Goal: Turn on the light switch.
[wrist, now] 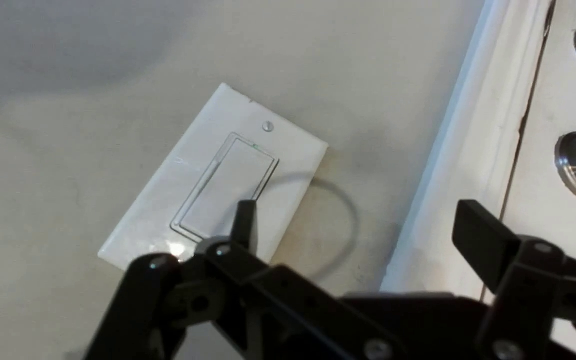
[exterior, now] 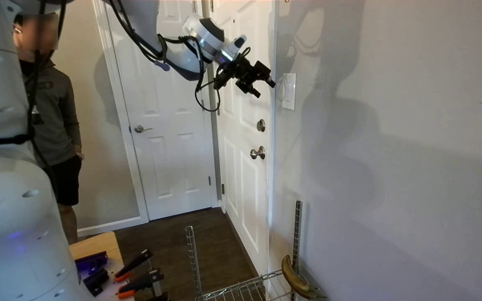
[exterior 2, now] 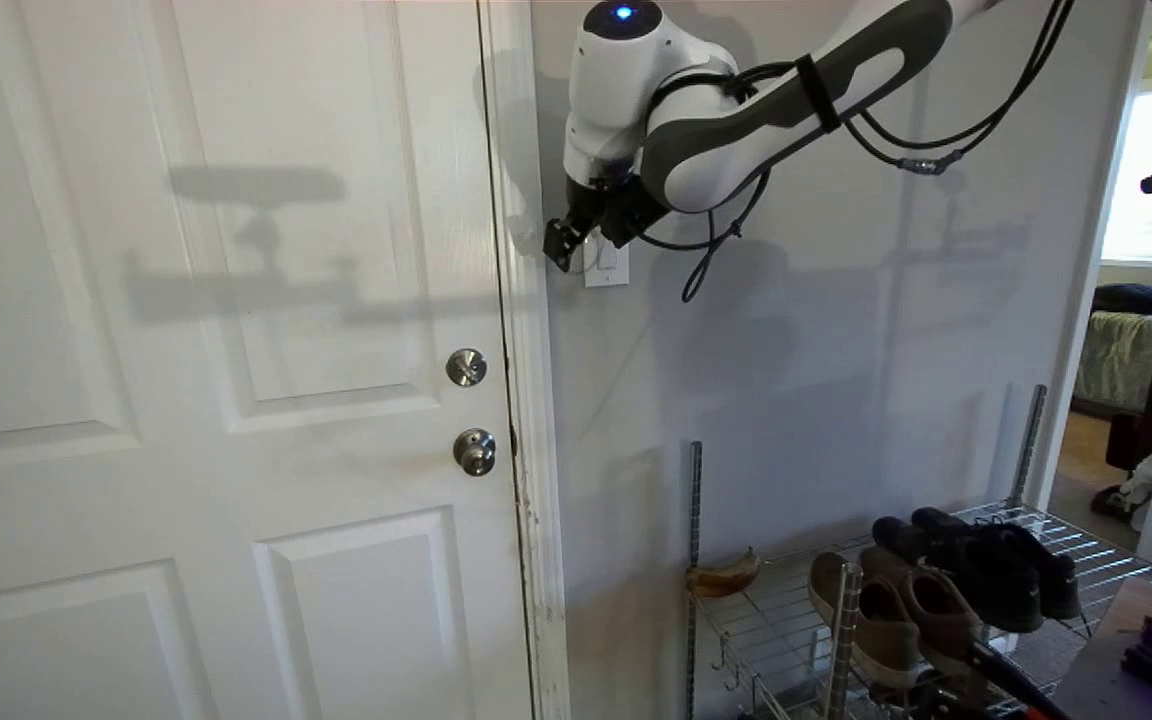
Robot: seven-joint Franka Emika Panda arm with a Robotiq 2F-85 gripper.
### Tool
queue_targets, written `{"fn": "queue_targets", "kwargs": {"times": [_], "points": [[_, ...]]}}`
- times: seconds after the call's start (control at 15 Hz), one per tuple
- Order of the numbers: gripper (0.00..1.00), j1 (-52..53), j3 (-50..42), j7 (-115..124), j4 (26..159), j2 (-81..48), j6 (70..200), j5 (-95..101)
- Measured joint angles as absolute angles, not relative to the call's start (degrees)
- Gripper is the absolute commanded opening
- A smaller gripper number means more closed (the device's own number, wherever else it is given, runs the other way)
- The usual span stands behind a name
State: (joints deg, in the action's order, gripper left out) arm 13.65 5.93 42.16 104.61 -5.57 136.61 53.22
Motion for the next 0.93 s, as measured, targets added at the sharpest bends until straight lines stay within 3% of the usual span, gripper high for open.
{"fn": "queue_targets", "kwargs": {"times": [0.93], "points": [[1.00, 12.9, 5.7, 27.6, 98.2, -9.3, 133.0, 47.1]]}}
